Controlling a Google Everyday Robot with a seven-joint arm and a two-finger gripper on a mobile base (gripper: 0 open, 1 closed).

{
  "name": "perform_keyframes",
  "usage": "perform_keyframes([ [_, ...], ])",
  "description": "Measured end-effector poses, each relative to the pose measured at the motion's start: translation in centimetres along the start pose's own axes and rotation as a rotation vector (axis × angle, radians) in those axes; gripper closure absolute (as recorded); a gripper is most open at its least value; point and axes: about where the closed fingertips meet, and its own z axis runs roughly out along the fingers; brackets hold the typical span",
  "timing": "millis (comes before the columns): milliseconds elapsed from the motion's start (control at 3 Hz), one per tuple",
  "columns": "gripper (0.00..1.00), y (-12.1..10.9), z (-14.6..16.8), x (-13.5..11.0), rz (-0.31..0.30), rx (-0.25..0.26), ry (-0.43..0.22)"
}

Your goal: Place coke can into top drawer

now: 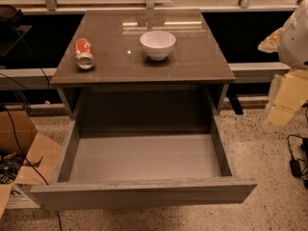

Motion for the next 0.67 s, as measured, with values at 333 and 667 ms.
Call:
perform_keyframes([
  [333, 0.0, 0.0, 0.0, 0.0, 0.0, 0.0, 0.0],
  [667, 0.0, -0.2, 0.7, -2.5, 0.005, 0.001, -0.053],
])
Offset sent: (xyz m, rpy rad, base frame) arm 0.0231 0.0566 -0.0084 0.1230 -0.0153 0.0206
